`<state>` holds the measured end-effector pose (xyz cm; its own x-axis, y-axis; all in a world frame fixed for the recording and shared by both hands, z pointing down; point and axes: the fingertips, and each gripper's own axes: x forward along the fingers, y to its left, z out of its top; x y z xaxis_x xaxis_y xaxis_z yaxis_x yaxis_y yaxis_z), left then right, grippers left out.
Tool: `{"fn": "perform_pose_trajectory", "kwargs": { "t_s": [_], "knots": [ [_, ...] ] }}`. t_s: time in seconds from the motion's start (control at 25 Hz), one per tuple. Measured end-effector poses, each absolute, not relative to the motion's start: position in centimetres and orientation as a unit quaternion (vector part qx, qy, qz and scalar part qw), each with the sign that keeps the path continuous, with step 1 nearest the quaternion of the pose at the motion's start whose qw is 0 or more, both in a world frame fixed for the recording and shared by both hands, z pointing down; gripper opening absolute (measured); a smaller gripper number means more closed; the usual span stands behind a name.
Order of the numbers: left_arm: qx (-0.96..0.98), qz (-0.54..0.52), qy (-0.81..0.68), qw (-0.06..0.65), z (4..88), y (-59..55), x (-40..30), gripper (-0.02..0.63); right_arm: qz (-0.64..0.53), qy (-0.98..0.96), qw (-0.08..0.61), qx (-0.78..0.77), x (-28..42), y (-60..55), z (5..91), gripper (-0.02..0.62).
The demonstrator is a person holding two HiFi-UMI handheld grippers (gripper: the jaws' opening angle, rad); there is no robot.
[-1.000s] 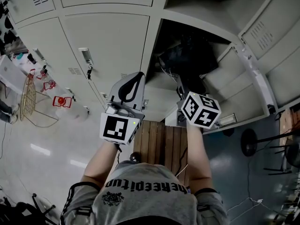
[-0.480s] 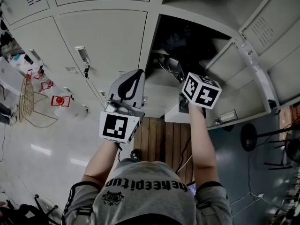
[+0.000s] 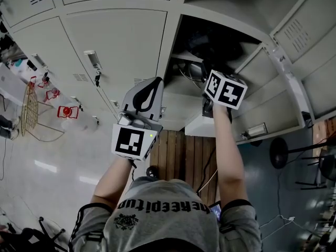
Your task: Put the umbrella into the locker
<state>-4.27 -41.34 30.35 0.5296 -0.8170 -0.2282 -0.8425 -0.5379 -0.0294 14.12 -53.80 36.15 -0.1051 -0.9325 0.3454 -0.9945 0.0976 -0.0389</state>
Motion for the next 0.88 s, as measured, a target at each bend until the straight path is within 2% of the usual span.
{"fn": "perform_pose_trajectory", "kwargs": {
  "t_s": [0.88],
  "knots": [
    [-0.870, 0.090, 0.480, 0.068, 31.0, -42.2, -4.3, 0.003, 0.184, -0.705, 0.154, 0.667, 15.6, -57.7, 38.2, 0.252]
  ]
}}
